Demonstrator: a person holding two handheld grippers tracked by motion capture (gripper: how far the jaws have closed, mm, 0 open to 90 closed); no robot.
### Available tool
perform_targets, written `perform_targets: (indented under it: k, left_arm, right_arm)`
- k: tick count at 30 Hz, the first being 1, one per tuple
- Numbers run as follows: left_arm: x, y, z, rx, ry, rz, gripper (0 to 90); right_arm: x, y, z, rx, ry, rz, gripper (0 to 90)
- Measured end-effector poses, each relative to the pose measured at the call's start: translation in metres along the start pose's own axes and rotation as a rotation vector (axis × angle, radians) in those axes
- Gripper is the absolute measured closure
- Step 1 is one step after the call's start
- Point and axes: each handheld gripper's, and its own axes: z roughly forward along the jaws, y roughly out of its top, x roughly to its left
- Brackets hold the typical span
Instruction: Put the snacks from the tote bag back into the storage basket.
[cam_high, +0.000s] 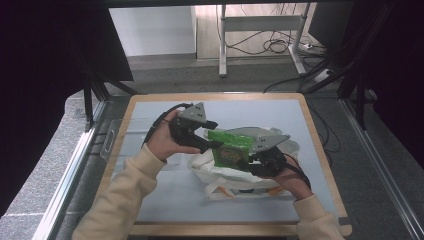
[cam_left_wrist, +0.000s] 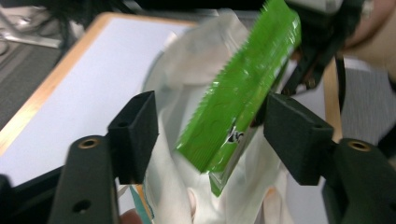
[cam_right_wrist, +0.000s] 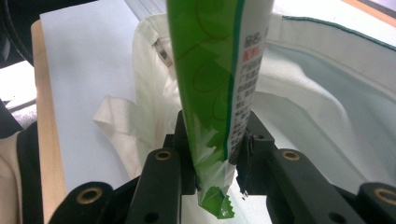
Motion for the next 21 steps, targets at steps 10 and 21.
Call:
perform_targets:
  k: [10,21]
  left_arm:
    - [-0.007,0.014,0.017,0.142,-0.042,0.096,63.7]
    - [-0.01,0.014,0.014,0.183,-0.035,0.143,74.6]
  right_arm:
    - [0.004,0.004,-0.001,-0.007,0.007,-0.016,72.0]
    - [0.005,0.005,-0.002,-0.022,-0.015,-0.038,69.1]
